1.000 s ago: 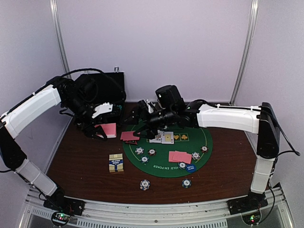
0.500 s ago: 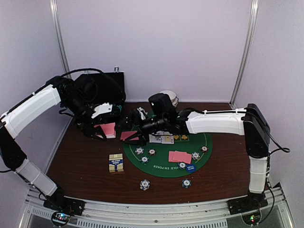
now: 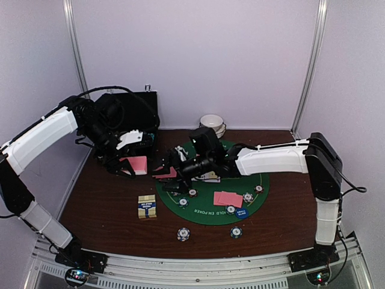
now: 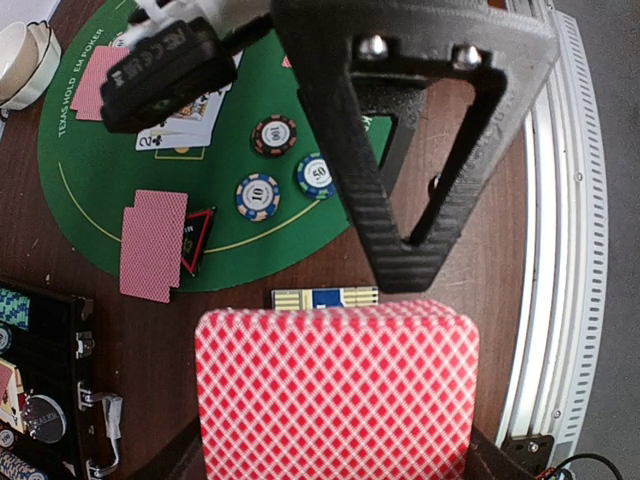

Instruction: Distribute texas hold em gaming equipment

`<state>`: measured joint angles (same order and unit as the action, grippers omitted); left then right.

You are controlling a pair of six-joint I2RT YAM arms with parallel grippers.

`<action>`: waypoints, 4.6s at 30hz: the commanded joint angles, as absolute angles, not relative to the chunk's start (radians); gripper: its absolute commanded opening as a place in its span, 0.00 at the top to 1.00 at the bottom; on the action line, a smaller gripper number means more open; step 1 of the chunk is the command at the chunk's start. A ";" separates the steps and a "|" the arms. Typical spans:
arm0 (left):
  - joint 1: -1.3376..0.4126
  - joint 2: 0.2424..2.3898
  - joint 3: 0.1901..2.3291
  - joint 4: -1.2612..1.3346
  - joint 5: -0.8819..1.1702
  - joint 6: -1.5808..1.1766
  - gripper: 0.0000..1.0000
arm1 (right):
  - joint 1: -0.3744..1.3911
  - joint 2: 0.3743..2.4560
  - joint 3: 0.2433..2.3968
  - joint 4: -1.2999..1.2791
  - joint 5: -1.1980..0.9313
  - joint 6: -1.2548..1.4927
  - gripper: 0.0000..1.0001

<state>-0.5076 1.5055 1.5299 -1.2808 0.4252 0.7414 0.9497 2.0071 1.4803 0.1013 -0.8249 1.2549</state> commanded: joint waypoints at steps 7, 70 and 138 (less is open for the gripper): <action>-0.508 1.516 1.558 -1.267 0.444 0.738 0.79 | 0.917 1.892 1.456 0.112 -0.824 1.215 0.11; -0.508 1.507 1.566 -1.292 0.451 0.743 0.81 | 0.927 2.122 1.675 0.226 -0.908 1.213 0.35; -0.508 1.511 1.591 -1.309 0.448 0.746 0.81 | 0.862 1.970 1.550 0.198 -0.995 1.281 0.96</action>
